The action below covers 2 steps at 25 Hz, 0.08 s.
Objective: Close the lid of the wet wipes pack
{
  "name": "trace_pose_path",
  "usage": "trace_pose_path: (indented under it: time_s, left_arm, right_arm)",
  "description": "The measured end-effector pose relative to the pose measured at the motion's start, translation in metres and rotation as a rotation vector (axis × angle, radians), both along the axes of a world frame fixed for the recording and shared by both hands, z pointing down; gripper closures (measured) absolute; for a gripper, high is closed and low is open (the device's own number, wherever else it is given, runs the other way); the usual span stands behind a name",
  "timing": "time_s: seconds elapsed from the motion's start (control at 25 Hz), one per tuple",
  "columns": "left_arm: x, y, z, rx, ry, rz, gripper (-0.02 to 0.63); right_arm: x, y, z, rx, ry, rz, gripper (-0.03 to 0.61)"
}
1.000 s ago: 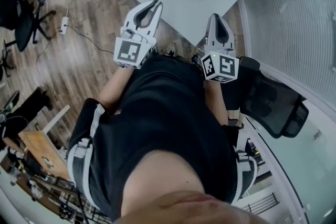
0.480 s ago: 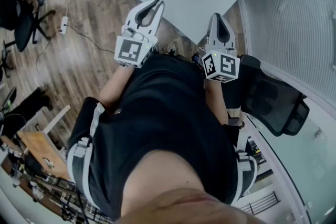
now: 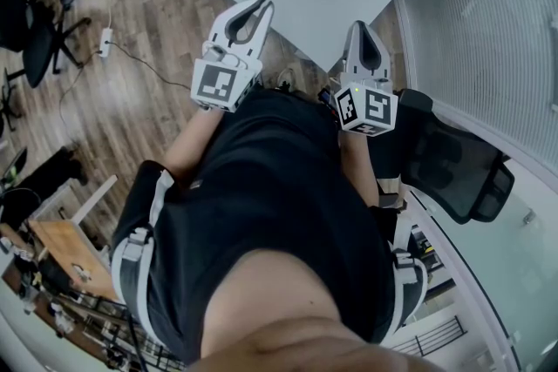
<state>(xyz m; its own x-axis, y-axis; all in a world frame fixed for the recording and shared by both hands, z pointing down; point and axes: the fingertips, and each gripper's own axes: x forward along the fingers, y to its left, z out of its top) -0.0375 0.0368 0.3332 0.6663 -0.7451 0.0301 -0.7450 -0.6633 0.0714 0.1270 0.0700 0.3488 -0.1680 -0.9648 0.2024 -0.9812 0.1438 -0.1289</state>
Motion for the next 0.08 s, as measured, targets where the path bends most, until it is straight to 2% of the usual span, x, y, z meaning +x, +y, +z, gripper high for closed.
trace_pose_path:
  time_s: [0.08]
  left_arm:
    - [0.0005, 0.0011, -0.0004, 0.002, 0.003, 0.000, 0.560]
  right_arm:
    - [0.0006, 0.0014, -0.0001, 0.000, 0.002, 0.002, 0.557]
